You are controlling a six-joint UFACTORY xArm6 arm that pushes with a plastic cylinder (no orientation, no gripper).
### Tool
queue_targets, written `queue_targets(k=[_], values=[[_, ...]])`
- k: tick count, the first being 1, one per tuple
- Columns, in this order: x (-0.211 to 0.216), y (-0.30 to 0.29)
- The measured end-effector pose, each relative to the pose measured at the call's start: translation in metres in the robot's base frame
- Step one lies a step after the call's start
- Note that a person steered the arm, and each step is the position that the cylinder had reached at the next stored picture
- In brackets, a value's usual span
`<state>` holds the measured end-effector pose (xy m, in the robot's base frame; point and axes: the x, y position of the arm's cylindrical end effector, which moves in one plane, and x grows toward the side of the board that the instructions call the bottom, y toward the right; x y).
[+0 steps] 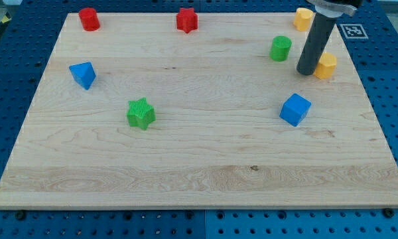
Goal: Push the green star to the bottom left
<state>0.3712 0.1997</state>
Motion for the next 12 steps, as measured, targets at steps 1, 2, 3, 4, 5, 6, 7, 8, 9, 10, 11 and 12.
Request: queue_targets(k=[1, 2, 3, 4, 5, 6, 7, 8, 9, 10, 11, 12], values=[[0.006, -0.004], [0.016, -0.047], [0.016, -0.048], [0.016, -0.048], [0.016, -0.048], [0.012, -0.048], [0.01, -0.052], [0.01, -0.053], [0.01, -0.053], [0.005, -0.053], [0.005, -0.053], [0.005, -0.07]])
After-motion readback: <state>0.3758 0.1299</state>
